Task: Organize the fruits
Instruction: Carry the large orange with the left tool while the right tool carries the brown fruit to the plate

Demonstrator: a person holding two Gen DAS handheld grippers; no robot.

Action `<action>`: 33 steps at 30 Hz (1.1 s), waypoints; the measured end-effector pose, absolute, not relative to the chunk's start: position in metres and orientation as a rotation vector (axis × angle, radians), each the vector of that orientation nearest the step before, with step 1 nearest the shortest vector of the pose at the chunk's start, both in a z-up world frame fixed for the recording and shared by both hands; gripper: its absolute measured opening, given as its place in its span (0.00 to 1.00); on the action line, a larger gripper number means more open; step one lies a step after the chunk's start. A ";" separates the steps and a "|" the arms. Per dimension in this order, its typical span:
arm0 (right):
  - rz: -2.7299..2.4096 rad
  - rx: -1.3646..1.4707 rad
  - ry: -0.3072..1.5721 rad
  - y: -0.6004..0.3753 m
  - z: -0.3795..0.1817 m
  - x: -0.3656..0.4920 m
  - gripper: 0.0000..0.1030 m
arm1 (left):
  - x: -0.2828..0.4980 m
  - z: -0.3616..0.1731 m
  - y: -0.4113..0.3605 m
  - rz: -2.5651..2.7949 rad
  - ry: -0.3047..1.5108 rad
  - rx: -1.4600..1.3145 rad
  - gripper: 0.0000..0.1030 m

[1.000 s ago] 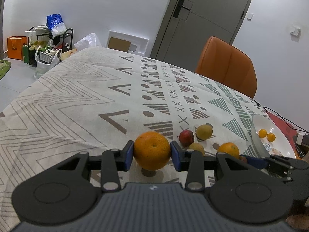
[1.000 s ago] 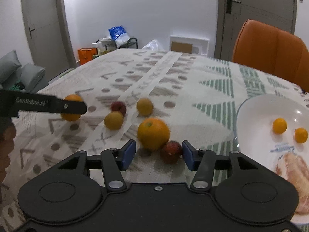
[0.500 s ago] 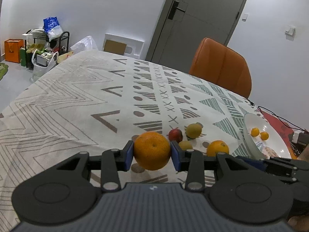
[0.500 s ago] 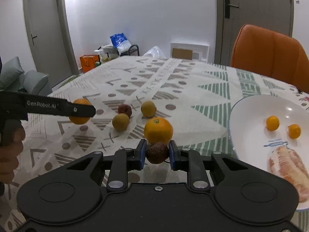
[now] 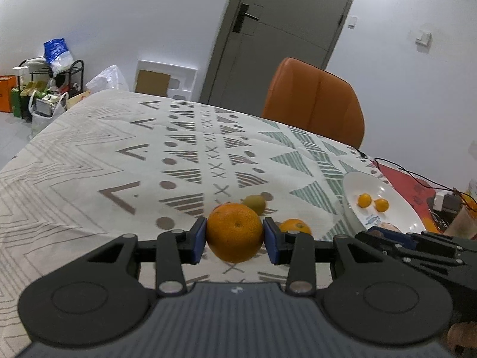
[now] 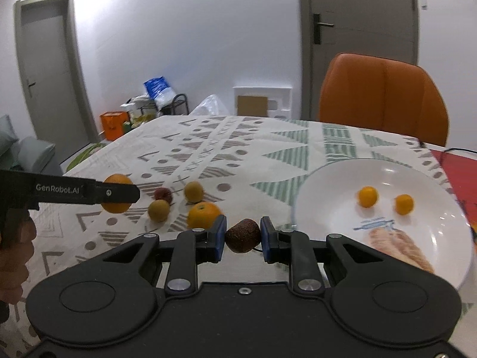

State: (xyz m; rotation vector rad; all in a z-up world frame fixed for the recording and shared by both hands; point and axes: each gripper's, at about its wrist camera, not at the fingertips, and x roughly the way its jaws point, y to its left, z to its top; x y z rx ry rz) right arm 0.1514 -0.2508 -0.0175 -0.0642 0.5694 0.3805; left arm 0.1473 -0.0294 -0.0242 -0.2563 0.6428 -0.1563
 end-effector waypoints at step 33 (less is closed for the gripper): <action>0.198 0.046 0.531 -0.338 -0.016 0.143 0.22 | 0.170 -0.015 -0.116 -0.300 0.635 -0.176 0.38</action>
